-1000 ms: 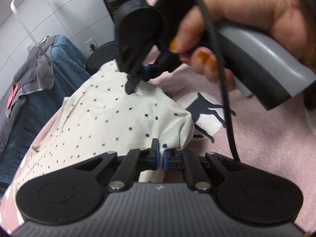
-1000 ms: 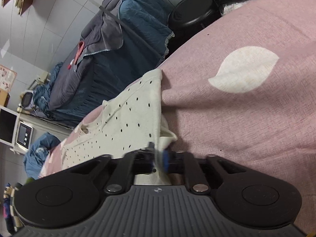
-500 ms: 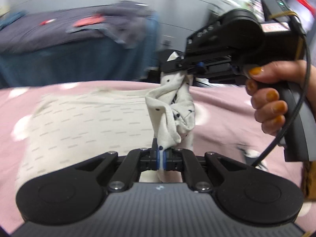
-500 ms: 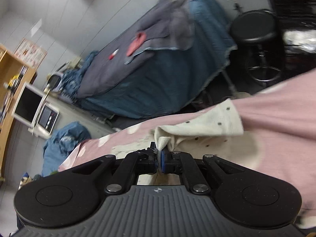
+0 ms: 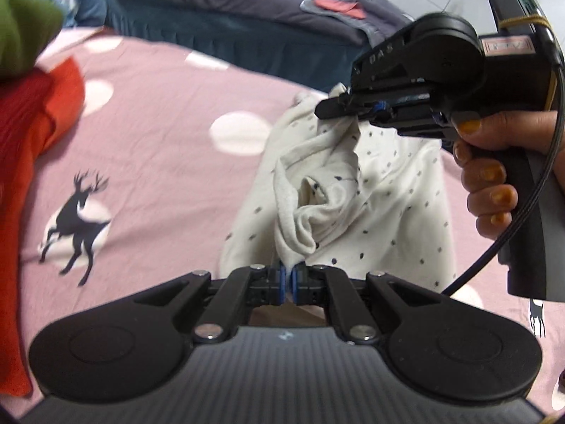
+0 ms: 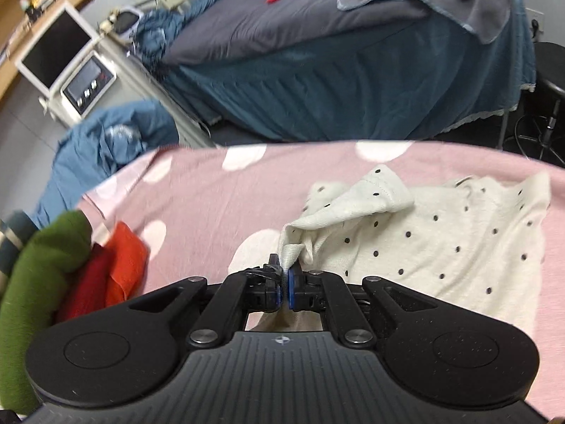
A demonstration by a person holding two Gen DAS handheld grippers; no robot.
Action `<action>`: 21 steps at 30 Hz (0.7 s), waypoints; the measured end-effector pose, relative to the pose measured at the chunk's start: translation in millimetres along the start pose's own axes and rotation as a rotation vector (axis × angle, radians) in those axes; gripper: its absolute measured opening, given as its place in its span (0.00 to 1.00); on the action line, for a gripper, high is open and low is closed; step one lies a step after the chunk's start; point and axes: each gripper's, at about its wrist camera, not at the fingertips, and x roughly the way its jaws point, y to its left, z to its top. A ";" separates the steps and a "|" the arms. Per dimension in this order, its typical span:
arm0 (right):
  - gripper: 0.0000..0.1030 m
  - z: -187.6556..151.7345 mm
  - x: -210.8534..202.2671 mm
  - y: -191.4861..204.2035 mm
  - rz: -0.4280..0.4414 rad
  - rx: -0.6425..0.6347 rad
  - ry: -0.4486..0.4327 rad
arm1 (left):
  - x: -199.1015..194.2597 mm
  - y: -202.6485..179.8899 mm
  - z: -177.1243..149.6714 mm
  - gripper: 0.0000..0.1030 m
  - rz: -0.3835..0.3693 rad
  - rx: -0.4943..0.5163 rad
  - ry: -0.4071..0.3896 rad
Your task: Fold small clothes
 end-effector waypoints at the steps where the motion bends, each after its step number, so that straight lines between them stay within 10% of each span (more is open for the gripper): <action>1: 0.08 -2.0 6.5 4.7 -0.007 -0.012 0.014 | 1.7 4.8 -1.2 0.04 0.001 -0.004 0.005; 8: 0.38 -14.0 21.8 18.4 -0.022 -0.017 0.024 | 1.5 28.1 -13.6 0.22 0.071 -0.012 0.052; 21: 0.37 -53.3 -33.9 17.7 -0.180 -0.331 -0.101 | -12.7 38.3 -1.0 0.22 0.041 -0.081 -0.028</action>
